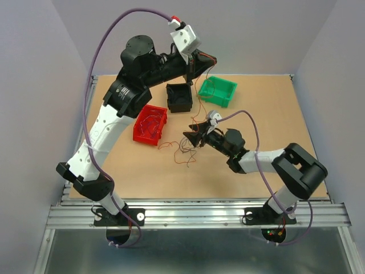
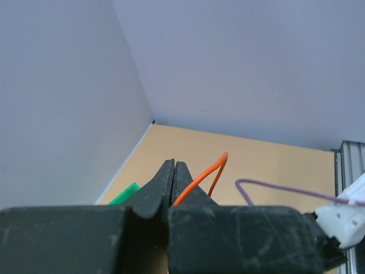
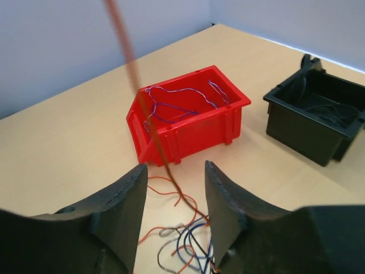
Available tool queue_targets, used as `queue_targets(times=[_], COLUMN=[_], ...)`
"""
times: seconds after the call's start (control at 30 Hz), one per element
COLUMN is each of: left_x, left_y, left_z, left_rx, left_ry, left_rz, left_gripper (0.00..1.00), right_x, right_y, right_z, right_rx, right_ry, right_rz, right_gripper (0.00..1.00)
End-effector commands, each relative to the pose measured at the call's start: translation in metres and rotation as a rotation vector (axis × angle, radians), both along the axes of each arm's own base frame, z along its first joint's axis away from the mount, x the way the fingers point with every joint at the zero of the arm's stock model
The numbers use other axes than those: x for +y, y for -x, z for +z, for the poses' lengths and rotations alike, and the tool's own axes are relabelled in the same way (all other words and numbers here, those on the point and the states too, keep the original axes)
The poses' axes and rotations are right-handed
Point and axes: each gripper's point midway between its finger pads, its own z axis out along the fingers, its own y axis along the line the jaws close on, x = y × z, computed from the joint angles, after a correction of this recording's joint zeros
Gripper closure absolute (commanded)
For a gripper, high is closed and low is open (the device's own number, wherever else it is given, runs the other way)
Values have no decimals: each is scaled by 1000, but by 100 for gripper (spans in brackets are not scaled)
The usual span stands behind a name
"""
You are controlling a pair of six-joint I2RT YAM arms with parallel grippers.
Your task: Untangle the cables
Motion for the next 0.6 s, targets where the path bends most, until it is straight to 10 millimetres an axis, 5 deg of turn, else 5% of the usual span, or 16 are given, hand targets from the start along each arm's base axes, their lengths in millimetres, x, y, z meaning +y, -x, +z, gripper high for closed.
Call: queue_targets(times=[0.0, 0.2, 0.3, 0.37, 0.47, 0.57], left_x=[23, 86, 144, 164, 163, 149], left_y=[14, 27, 56, 71, 74, 69], left_z=[67, 142, 187, 198, 191, 169], left_rx=[-135, -414, -583, -662, -660, -639], left_ry=[127, 270, 393, 433, 433, 388], left_rz=[49, 288, 450, 500, 487, 437], left_gripper=[100, 100, 100, 100, 100, 100], right_x=[27, 27, 17, 15, 11, 3], right_y=[-15, -33, -30, -25, -19, -10], right_z=[33, -24, -51, -67, -69, -51], right_rx=[-101, 18, 83, 119, 124, 82], right_ry=[-124, -87, -78, -65, -77, -91], right_rz=[57, -10, -47, -43, -43, -35], right_gripper=[55, 65, 70, 71, 69, 36])
